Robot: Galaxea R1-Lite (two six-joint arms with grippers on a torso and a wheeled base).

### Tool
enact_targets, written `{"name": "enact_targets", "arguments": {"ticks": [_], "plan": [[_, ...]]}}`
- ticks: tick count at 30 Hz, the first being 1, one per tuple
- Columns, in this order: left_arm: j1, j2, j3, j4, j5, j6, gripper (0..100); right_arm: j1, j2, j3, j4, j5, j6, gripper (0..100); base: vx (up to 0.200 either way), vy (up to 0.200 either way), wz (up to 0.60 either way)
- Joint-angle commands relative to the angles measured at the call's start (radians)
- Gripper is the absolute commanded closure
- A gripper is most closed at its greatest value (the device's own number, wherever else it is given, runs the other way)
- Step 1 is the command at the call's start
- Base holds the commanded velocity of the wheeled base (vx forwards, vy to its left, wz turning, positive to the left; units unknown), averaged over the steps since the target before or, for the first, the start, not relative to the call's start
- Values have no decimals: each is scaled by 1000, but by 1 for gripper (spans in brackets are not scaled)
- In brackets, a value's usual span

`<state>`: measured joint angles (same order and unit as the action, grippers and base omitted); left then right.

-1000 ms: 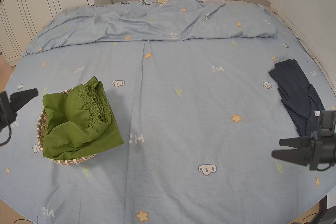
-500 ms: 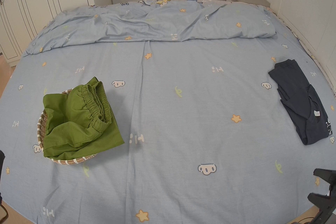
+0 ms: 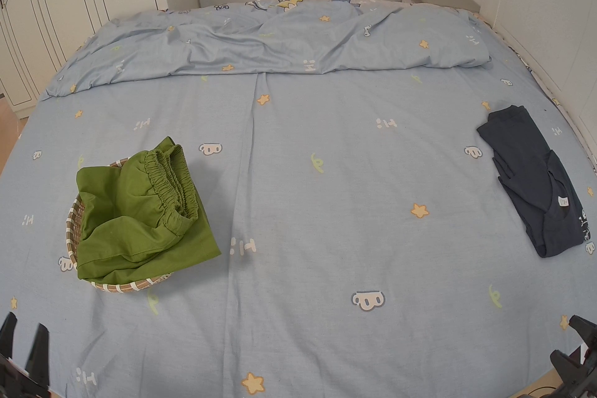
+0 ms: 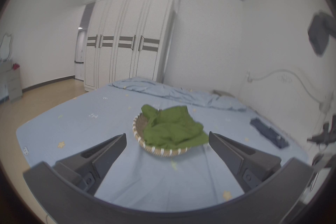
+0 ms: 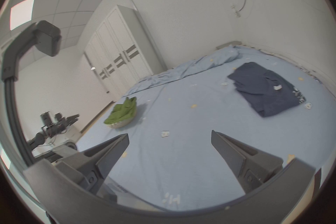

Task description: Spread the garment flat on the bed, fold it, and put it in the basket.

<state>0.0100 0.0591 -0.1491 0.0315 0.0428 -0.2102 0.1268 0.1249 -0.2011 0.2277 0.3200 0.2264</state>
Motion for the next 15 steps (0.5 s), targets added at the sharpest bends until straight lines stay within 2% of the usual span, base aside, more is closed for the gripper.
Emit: {"name": "enact_targets", "arguments": {"ticks": [1,4,7,9,12,14,15], "plan": [[-13,-59,132,-39,-35,132,0,-7,-24,112,-94,-190,-5,0,0,0,0],[-13,-59,138,-50,-37,152,0,-7,-24,140,-159,-257,-7,0,0,0,0],[-15,-59,146,-31,-35,241,0,-9,-25,150,-172,-271,-5,0,0,0,0],[-22,-35,148,-31,-46,252,0,-12,-22,164,-183,-286,4,0,0,0,0],[-15,-39,148,-28,-55,241,0,-16,-22,166,-191,-348,34,0,0,0,0],[-15,-47,148,-28,-52,215,0,-30,-24,164,-189,-378,25,0,0,0,0],[-15,-47,148,-30,-44,190,0,-81,-34,160,-182,-401,-2,0,0,0,0]]}}
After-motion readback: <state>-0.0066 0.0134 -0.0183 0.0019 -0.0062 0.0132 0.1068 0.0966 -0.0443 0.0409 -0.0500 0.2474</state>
